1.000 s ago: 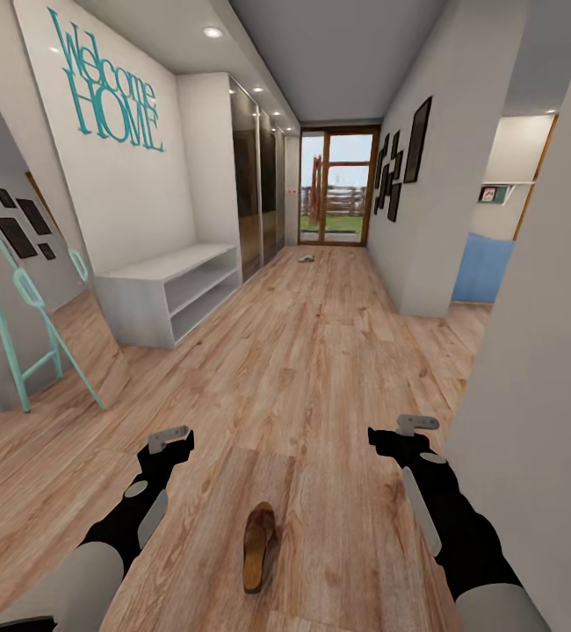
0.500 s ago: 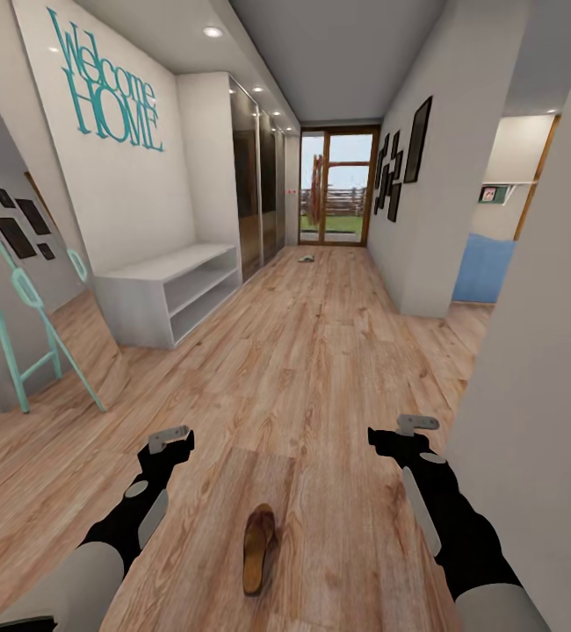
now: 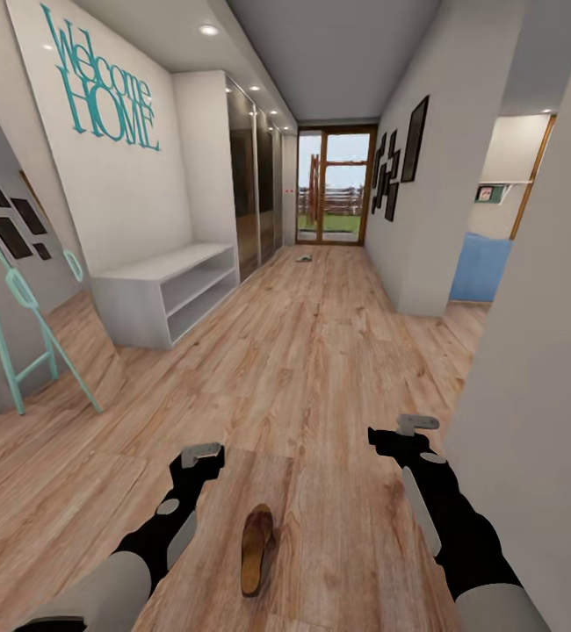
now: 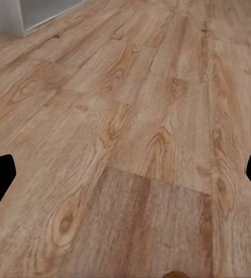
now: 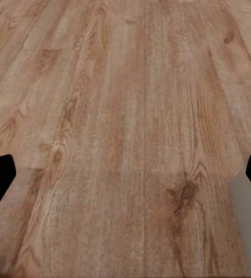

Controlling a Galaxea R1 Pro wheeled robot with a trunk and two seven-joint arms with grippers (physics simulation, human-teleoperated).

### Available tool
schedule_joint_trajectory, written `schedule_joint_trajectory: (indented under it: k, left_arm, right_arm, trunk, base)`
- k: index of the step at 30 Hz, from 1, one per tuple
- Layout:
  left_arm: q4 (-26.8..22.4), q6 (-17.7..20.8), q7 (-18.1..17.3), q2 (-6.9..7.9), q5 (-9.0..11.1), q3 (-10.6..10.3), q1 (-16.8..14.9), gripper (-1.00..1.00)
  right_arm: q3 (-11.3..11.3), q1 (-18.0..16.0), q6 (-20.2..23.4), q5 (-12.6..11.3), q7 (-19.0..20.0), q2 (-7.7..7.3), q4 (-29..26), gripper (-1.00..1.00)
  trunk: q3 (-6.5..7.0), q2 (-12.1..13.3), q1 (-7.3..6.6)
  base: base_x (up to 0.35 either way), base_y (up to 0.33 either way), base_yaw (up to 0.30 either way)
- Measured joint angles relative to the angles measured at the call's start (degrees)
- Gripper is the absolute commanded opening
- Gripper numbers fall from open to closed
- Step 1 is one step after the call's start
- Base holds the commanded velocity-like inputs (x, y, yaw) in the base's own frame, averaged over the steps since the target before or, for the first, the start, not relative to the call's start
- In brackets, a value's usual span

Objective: Pick up the two gym shoes and the two sandals from the corridor floor and place them onto the hallstand (shoe rack) in the corridor, making sure they are on the rack and not on the floor. Arrange them so the two gym shoes are next to each other and the two sandals are next to each other.

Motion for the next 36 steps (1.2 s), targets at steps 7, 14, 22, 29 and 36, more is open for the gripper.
schedule_joint_trajectory:
  k: [7,14,22,29,36]
  left_arm:
    - [0.19,-0.34,0.06,0.14,0.05,-0.02,0.01,1.00]
    - [0.34,-0.34,0.09,0.21,0.07,-0.01,0.01,1.00]
    - [0.88,-0.35,0.10,0.30,0.07,0.02,0.01,1.00]
    - [0.98,-0.36,0.10,0.31,0.08,-0.01,0.01,1.00]
    - [0.98,-0.36,0.10,0.31,0.08,-0.01,0.01,1.00]
  right_arm:
    - [0.00,-0.01,-0.01,-0.01,0.00,0.00,0.01,1.00]
    - [0.00,-0.01,0.00,-0.02,0.00,0.00,0.01,1.00]
    - [0.00,-0.01,-0.01,-0.02,0.00,0.00,0.01,1.00]
    - [0.00,-0.01,-0.01,-0.02,0.00,0.00,0.01,1.00]
    - [0.00,-0.01,0.00,-0.02,0.00,0.00,0.01,1.00]
  trunk:
    - [-0.19,0.00,0.00]
    - [-0.26,0.00,0.00]
    - [-0.45,0.00,0.00]
    - [-1.97,-0.06,0.13]
    - [-4.17,-0.15,0.31]
  base:
    - [0.000,0.000,-0.059]
    - [0.000,0.000,-0.022]
    - [0.000,0.000,-0.039]
    - [0.000,0.000,-0.003]
    - [0.000,0.000,0.000]
